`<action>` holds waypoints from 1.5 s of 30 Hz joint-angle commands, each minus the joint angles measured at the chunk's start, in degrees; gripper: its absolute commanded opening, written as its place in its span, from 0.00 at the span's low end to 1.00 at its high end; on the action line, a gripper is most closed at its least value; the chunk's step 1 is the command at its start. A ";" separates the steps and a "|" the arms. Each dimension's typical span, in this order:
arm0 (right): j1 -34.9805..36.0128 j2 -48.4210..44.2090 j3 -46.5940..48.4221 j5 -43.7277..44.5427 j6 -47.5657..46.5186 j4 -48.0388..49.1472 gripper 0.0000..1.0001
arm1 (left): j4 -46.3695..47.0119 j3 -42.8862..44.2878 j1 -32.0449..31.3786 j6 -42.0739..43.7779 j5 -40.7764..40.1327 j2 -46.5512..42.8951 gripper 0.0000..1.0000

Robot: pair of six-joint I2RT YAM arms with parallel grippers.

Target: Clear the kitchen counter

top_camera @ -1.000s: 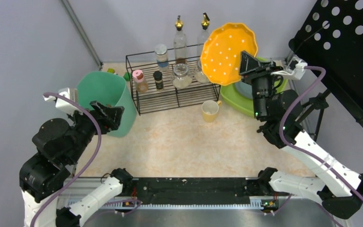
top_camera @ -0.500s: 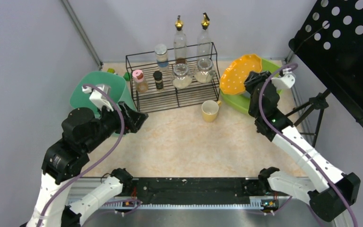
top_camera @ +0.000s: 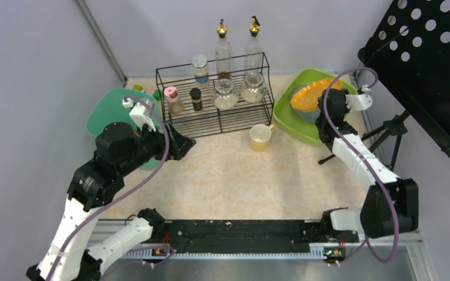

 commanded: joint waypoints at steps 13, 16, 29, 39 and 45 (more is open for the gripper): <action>-7.18 16.11 5.11 0.59 7.18 18.55 0.00 | 5.05 -1.48 0.14 2.88 2.12 5.30 0.77; -7.80 18.81 5.85 -0.08 8.11 19.69 0.00 | 5.12 -1.48 0.13 3.23 1.68 5.96 0.77; -8.10 28.38 6.93 -0.50 12.16 22.03 0.00 | 4.71 -0.66 0.20 4.17 -0.27 8.00 0.77; -8.38 33.18 8.77 -0.03 17.04 15.49 0.05 | 4.40 -1.06 0.14 4.23 -1.16 8.36 0.77; -9.32 35.81 9.78 -1.88 20.45 12.49 0.15 | 4.55 -1.10 0.12 4.22 -1.10 8.92 0.77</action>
